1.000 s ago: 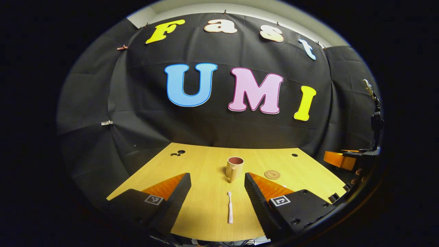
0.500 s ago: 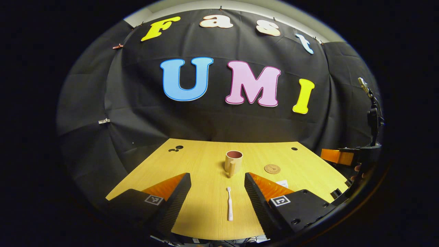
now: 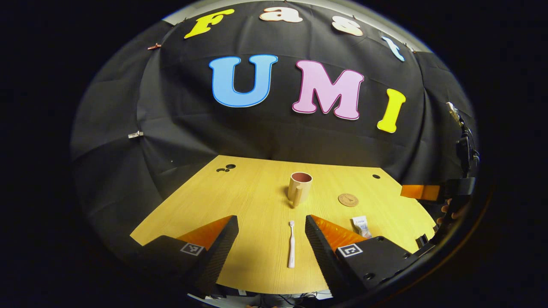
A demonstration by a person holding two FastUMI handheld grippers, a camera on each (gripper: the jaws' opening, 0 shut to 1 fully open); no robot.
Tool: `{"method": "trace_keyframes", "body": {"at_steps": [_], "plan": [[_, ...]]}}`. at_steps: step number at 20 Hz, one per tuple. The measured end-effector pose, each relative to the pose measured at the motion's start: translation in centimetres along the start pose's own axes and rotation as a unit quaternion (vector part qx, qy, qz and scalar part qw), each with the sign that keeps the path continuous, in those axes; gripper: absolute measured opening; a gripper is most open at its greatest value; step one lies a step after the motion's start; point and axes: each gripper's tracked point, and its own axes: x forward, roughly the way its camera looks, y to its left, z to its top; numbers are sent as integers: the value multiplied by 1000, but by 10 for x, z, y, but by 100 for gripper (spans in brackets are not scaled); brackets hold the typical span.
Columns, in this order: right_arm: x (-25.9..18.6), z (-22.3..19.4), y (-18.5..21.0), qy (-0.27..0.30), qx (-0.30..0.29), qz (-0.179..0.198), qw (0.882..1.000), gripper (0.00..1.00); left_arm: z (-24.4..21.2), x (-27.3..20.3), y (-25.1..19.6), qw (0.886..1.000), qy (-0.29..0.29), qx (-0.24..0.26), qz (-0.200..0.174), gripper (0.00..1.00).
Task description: Put the toothbrush and toothpaste on the desktop into the cup, then pick up the cup and place it on the coaster on the desktop.
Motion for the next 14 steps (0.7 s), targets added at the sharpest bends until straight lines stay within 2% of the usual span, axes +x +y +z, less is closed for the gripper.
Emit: {"method": "trace_keyframes", "body": {"at_steps": [8,14], "plan": [[51,-59,3,102,-35,8,994,98,-34,5,10,998,48,0,32,98],[86,-111,0,177,-43,4,983,99,-58,3,29,993,82,-18,86,98]]}}
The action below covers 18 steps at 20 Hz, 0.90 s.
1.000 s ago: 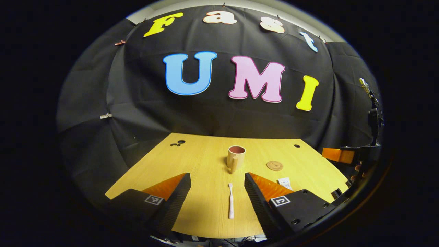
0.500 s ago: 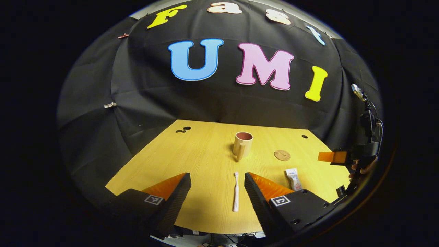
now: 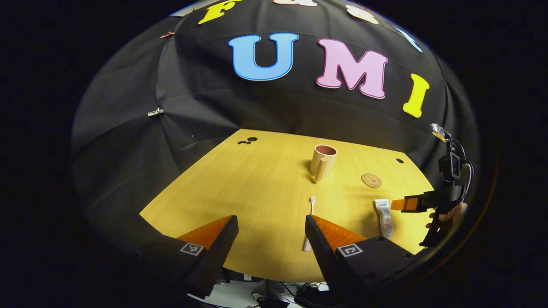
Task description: Put the toothbrush and toothpaste on the desktop into the cup, then pick up the cup and place it on the coaster on the desktop.
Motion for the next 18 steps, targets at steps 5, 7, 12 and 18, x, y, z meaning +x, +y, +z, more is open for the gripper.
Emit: {"method": "trace_keyframes", "body": {"at_steps": [5,7,12,18], "plan": [[30,-29,-3,53,-19,-4,998,99,-6,2,12,999,15,4,34,98],[36,-36,-3,68,-21,-5,997,99,-4,2,14,999,15,2,44,98],[45,-41,9,81,-38,10,996,100,-8,2,11,998,24,-12,51,98],[48,-38,11,79,-41,18,996,71,-11,4,1,999,31,-3,43,98]]}}
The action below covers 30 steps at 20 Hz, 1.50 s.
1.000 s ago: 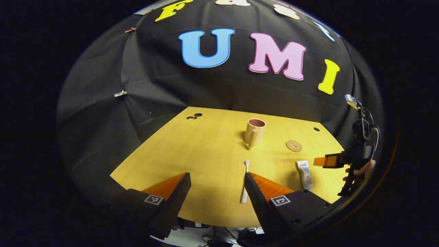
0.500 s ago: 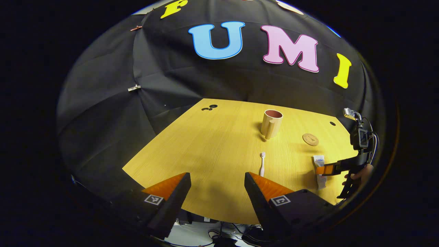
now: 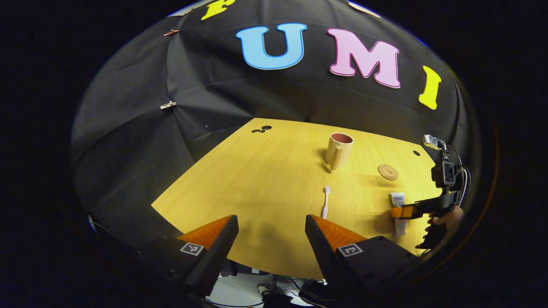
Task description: Put the toothbrush and toothpaste on the desktop into the cup, then pick up the cup and place it on the coaster on the desktop.
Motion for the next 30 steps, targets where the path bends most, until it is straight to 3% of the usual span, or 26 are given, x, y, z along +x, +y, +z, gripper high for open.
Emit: {"method": "trace_keyframes", "body": {"at_steps": [1,2,3,4,8,13,21,30], "plan": [[0,-1,-1,3,-2,1,1000,68,0,1,-2,1000,0,4,-2,98],[1,-1,-3,7,0,2,1000,53,0,2,-5,1000,2,9,-5,98],[0,-2,-2,10,-5,4,1000,53,-2,3,-9,1000,4,16,-9,98],[0,-2,-1,16,-16,9,1000,46,-1,3,-11,1000,4,21,-9,98],[1,-1,-1,22,-23,21,999,45,3,6,-18,999,0,34,-20,96],[0,0,-2,33,-23,49,998,31,-3,24,-32,999,7,41,-35,96],[-34,8,-42,-4,-36,54,998,31,-30,89,-79,990,76,51,-107,95],[-58,4,-68,-15,0,56,998,31,-61,132,-105,972,163,122,-113,96]]}}
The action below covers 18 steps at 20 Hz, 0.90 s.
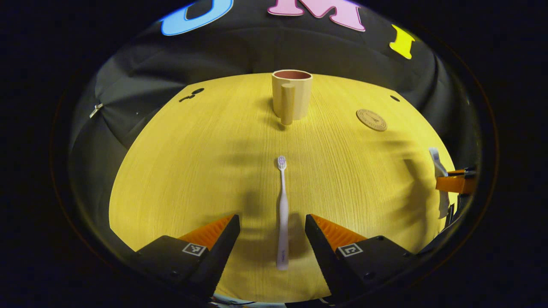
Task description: Put the toothbrush and toothpaste on the desktop into the cup, then pick up the cup and place it on the coaster on the desktop.
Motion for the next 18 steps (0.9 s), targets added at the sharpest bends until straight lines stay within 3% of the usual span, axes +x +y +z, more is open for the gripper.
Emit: {"method": "trace_keyframes", "body": {"at_steps": [2,4,10,11,14,18], "plan": [[-3,3,-2,-6,9,0,1000,31,0,4,-3,1000,11,6,-2,92],[-4,6,-3,-13,17,0,1000,31,1,10,-6,1000,17,8,-9,81],[-2,14,-1,-21,31,8,999,31,-3,16,-11,998,48,-5,-27,69],[-1,16,0,-22,30,10,999,31,-3,15,-13,998,50,1,-36,60],[0,23,4,-30,25,16,999,31,-2,15,-10,998,48,-9,-36,20],[1,36,12,-42,14,23,999,31,-5,10,-18,997,54,-13,-56,9]]}}
